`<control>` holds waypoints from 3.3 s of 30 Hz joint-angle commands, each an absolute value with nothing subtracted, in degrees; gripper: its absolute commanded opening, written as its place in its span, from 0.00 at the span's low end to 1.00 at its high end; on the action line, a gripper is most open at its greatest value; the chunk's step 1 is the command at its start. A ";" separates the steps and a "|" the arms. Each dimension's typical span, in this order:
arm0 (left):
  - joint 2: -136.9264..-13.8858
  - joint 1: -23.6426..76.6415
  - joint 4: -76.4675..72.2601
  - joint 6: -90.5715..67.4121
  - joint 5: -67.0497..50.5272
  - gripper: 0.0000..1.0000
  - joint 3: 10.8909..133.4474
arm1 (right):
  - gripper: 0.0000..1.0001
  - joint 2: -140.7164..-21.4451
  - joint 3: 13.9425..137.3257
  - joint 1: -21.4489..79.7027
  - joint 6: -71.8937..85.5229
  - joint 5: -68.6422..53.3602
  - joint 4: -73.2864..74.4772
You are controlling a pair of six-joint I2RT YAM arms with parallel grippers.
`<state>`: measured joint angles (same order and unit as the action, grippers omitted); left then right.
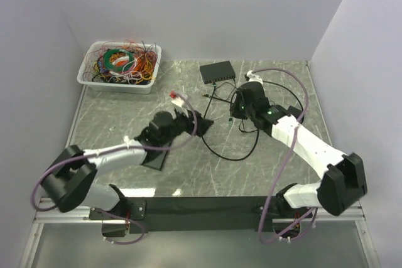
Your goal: Insert the plug into the switch port
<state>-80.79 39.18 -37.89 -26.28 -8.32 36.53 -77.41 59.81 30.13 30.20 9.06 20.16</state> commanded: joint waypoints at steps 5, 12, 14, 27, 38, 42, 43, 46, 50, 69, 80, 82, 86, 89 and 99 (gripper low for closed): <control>-76.11 60.16 -29.37 -19.69 23.05 0.61 37.08 | 0.00 -69.79 55.81 31.64 32.52 2.55 18.63; -87.88 71.45 -20.75 -16.27 41.37 0.53 50.88 | 0.00 -67.77 53.53 31.90 32.61 2.37 18.37; -89.11 72.16 -19.17 -16.35 42.19 0.55 52.46 | 0.00 -67.15 53.09 31.90 32.35 2.98 18.72; -95.88 66.45 -22.67 -17.58 29.11 0.60 47.29 | 0.48 -63.72 45.62 24.26 29.88 6.07 18.28; -102.65 63.90 -23.82 -17.49 23.12 0.46 49.83 | 0.48 -63.19 42.80 23.03 28.83 4.75 16.70; -104.15 63.90 -23.03 -18.02 22.94 0.43 50.89 | 0.47 -63.37 42.54 22.59 28.74 3.78 16.09; -104.41 63.90 -23.03 -18.10 22.77 0.43 51.15 | 0.47 -63.46 42.37 22.67 28.83 3.69 15.91; -105.29 63.90 -22.76 -18.28 22.94 0.42 51.85 | 0.47 -63.55 42.19 22.59 28.74 3.52 15.73; -106.70 63.90 -21.88 -18.02 22.94 0.36 53.26 | 0.46 -63.37 41.92 22.24 28.48 3.43 15.56; -110.04 63.63 -21.09 -19.16 23.03 0.36 54.49 | 0.45 -62.93 41.22 21.62 28.12 2.64 15.21; -109.43 63.63 -21.27 -19.25 23.99 0.01 53.71 | 0.45 -63.37 41.40 21.44 27.95 2.46 14.86; -108.81 63.63 -21.44 -19.25 23.91 0.01 52.83 | 0.45 -63.37 41.31 21.36 27.86 2.37 14.68; -104.34 62.85 -21.62 -19.51 21.54 0.01 50.72 | 0.44 -61.36 41.05 21.44 27.33 1.23 14.24; -98.63 59.34 -20.57 -21.35 13.29 0.01 48.61 | 0.44 -57.50 40.96 21.80 25.40 -0.78 13.98; -79.11 44.22 -11.08 -27.86 -16.68 0.01 46.05 | 0.78 -44.04 37.71 32.06 19.52 -7.02 5.28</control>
